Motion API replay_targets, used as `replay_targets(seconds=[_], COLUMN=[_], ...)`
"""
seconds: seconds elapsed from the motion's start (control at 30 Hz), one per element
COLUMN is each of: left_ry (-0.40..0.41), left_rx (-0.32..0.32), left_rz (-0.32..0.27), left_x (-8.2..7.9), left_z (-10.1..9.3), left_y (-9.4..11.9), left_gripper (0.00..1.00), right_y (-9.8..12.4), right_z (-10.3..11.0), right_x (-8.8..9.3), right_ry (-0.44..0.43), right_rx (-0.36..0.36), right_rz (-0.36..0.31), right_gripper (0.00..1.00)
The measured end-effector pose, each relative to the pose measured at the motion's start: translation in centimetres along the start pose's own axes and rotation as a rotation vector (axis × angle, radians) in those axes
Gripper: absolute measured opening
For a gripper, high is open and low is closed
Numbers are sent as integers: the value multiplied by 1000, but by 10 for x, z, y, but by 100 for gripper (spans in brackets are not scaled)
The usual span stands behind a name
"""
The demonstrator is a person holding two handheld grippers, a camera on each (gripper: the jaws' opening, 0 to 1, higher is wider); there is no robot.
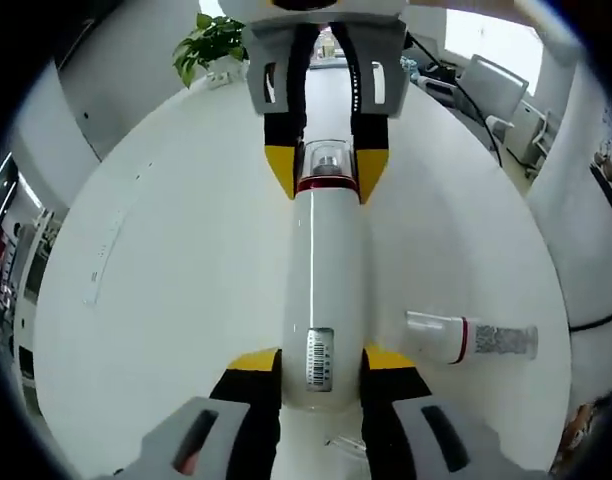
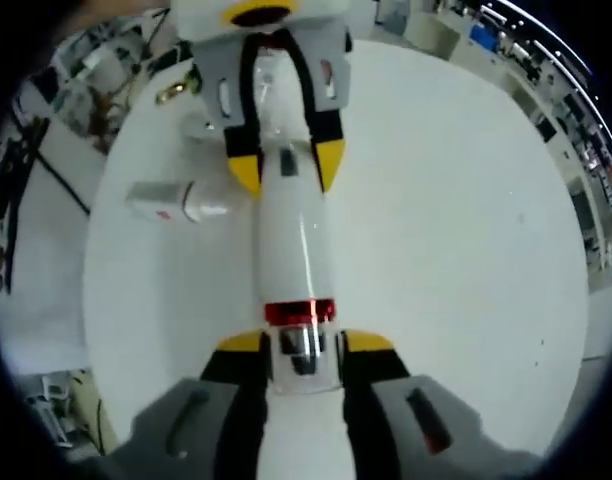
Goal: Arrange the skincare products in the storage area until every visible bottle or jar stands upright without overlapping.
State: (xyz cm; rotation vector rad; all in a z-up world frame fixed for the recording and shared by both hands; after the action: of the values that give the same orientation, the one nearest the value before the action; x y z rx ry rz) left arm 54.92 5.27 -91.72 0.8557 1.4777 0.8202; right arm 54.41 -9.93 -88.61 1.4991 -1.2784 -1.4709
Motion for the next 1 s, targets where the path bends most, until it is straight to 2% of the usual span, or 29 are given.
replay_targets(seconds=[0.23, 0.5, 0.73, 1.0], left_ry=[33, 80, 105, 113], left_rx=[-10, -11, -4, -3], left_rz=[-61, -125, -143, -180], left_x=[4, 9, 14, 17], left_z=[0, 2, 2, 2], left_y=[0, 0, 0, -1], left_gripper=[29, 29, 30, 29], right_y=[15, 42, 51, 54], right_z=[-3, -9, -10, -9], right_x=[-11, -42, -66, -80], right_ry=[16, 65, 84, 100], right_rx=[6, 9, 2, -3], right_rz=[-30, -75, -106, -112], right_gripper=[25, 25, 25, 25])
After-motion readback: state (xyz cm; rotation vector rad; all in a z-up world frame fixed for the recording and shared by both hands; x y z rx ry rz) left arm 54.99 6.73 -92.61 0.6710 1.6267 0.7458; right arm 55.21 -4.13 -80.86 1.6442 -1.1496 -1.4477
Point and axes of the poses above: the point that each gripper's makers call its tool centre point, and the gripper's own axes: y roughly backward along the fingers, z roughly to its left, x roughly out of its underside, the point moved 7 cm from there along y, roughly backward along the fingers, and after that the axes turned 7 degrees about x, right-handed, at the moved point
